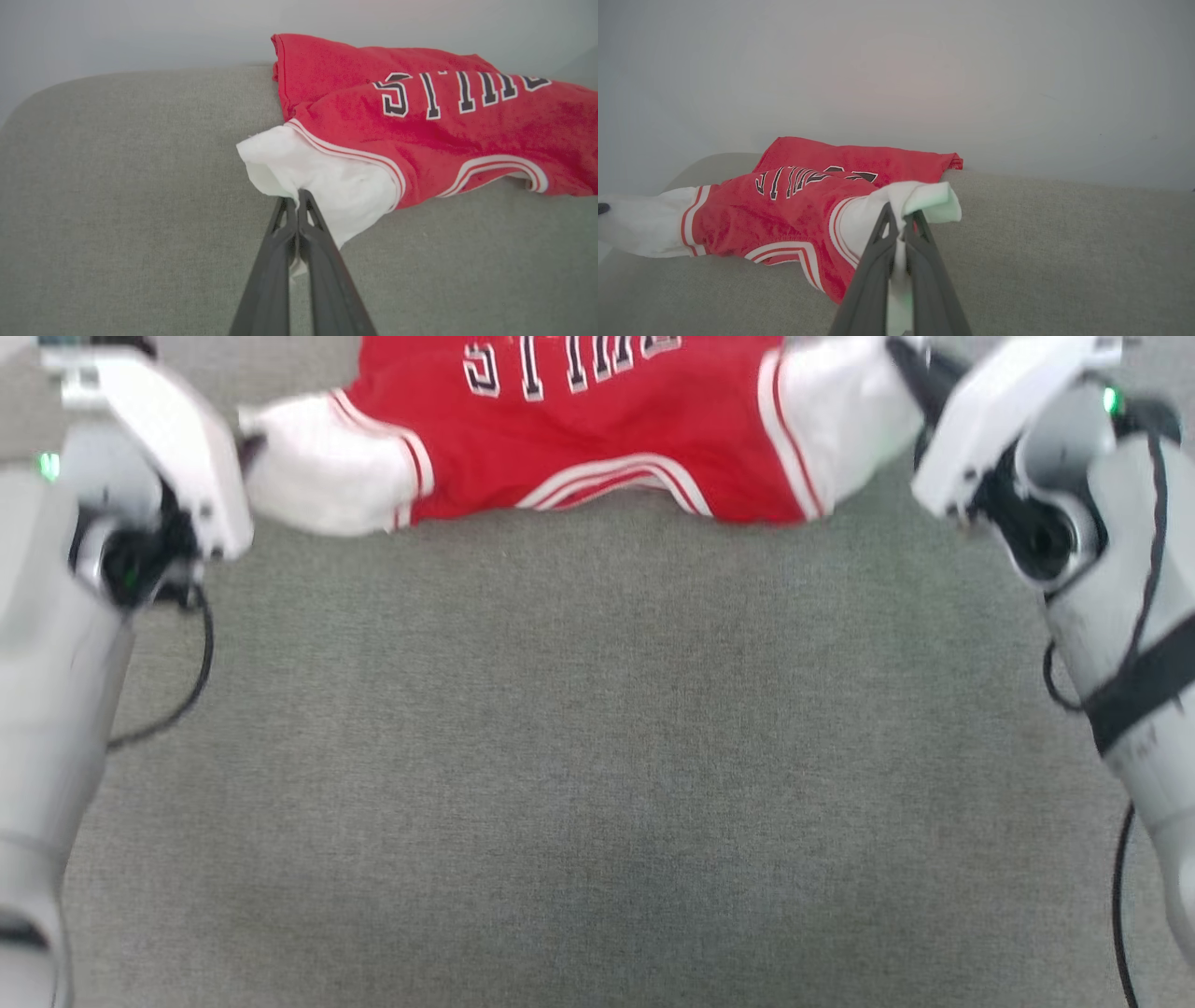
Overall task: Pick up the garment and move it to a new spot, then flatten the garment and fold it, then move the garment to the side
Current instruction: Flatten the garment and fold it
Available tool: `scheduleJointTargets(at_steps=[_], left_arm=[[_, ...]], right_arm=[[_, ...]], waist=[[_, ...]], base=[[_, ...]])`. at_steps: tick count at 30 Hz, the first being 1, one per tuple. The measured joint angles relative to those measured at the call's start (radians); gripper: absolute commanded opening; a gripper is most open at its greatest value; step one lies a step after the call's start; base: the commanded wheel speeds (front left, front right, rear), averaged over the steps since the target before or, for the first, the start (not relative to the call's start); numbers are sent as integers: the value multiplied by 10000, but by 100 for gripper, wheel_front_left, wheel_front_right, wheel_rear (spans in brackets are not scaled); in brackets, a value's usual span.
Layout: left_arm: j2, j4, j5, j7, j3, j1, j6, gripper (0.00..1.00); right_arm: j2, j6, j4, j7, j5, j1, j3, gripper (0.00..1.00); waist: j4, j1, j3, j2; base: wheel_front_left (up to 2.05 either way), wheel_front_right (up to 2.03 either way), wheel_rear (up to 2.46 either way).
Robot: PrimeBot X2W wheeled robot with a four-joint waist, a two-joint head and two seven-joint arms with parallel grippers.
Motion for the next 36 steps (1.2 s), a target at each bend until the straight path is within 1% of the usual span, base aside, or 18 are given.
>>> scheduleJointTargets(at_steps=[4, 5, 8, 12, 17, 21, 22, 23, 26, 28, 30, 33, 36], left_arm=[[510, -734, -407, 802, -13, 1170, 38, 0], [589, -1028, -558, 988, 25, 1470, 125, 0], [968, -2130, -779, 1578, 59, 2413, 579, 0], [1770, -4111, -1220, 2134, 232, 4020, 1440, 0], [2809, -7014, -1720, 2543, 529, 6239, 2832, 0], [3498, -8909, -2017, 2775, 754, 7790, 3864, 0], [3638, -9336, -2094, 2788, 815, 8141, 4105, 0], [3638, -9336, -2094, 2788, 815, 8141, 4105, 0], [3979, -10349, -2307, 2847, 882, 9104, 4698, 0], [4134, -10857, -2416, 2863, 897, 9688, 5045, 0], [4249, -11306, -2443, 2796, 905, 10182, 5292, 0], [4274, -11693, -2502, 2589, 890, 10759, 5509, 0], [4142, -11764, -2506, 2266, 905, 11047, 5515, 0]], right_arm=[[-445, 0, -809, 1024, 633, 1112, -4, 0], [-593, 0, -993, 1256, 715, 1406, -35, 0], [-938, 0, -1670, 2011, 1020, 2273, -199, 0], [-1358, 0, -2711, 2972, 1145, 3467, -462, 0], [-1735, 0, -4197, 4504, 1195, 5076, -865, 0], [-1923, 0, -5532, 5793, 1260, 6417, -1450, 0], [-1933, 0, -5904, 6109, 1260, 6787, -1616, 0], [-1933, 0, -5904, 6109, 1260, 6787, -1616, 0], [-1981, 0, -7005, 7055, 1143, 7881, -2188, 0], [-1881, 0, -7716, 7634, 1064, 8680, -2602, 0], [-1712, 0, -8441, 8077, 779, 9415, -3033, 0], [-1227, 0, -9398, 8636, 372, 10459, -3641, 0], [-708, 0, -10065, 8863, -127, 11138, -4132, 0]], waist=[[-1, 0, -334, 0], [5, 0, -412, 0], [18, 0, -637, 0], [9, 0, -912, 0], [-19, 0, -1217, 0], [-12, 0, -1355, 0], [-9, 0, -1374, 0], [-9, 0, -1374, 0], [8, 0, -1411, 0], [13, 0, -1429, 0], [23, 0, -1412, 0], [53, 0, -1345, 0], [82, 0, -1229, 0]], base=[[0, 0, 0], [0, 0, 0], [0, 0, 0], [0, 0, 0], [0, 0, 0], [0, 0, 0], [0, 0, 0], [0, 0, 0], [0, 0, 0], [0, 0, 0], [0, 0, 0], [0, 0, 0], [0, 0, 0]])
